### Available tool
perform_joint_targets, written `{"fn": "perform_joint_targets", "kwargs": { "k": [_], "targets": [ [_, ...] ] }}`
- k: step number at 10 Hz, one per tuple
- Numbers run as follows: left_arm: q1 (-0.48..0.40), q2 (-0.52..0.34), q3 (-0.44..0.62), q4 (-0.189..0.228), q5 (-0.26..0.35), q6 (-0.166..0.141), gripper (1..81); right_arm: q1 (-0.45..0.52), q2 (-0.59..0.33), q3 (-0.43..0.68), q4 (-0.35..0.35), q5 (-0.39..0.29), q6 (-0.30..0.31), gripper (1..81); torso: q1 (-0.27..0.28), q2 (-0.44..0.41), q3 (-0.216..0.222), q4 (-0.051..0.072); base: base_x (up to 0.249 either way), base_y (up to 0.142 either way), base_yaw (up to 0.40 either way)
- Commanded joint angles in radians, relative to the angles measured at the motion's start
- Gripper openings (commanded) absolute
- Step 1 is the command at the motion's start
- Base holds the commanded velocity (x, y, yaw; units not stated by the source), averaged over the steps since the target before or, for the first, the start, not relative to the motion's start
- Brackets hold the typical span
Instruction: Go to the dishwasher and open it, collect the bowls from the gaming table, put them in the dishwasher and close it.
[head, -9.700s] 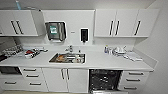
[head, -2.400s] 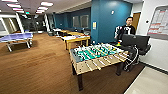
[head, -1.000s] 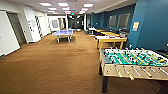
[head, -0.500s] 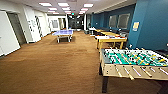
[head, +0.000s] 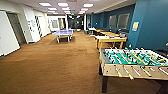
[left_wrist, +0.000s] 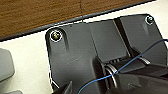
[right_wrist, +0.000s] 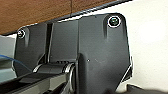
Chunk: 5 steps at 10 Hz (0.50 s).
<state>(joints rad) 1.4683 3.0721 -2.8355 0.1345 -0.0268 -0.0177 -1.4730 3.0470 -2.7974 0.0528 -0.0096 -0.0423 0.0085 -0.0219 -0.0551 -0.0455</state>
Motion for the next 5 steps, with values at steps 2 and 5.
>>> {"fn": "perform_joint_targets", "kwargs": {
  "k": [2,5],
  "targets": [
    [-0.053,-0.005,-0.005,-0.004,0.048,-0.004,81.1,0.052,0.0,0.0,0.01,-0.055,0.001,81.1,0.0,0.0,0.0,0.0,0.0,0.0,0.0],
    [-0.053,-0.007,-0.005,-0.004,0.05,-0.004,81.1,0.049,0.002,0.001,0.012,-0.056,0.002,81.1,0.0,0.0,0.0,0.0,0.0,0.0,0.0]
  ]
}}
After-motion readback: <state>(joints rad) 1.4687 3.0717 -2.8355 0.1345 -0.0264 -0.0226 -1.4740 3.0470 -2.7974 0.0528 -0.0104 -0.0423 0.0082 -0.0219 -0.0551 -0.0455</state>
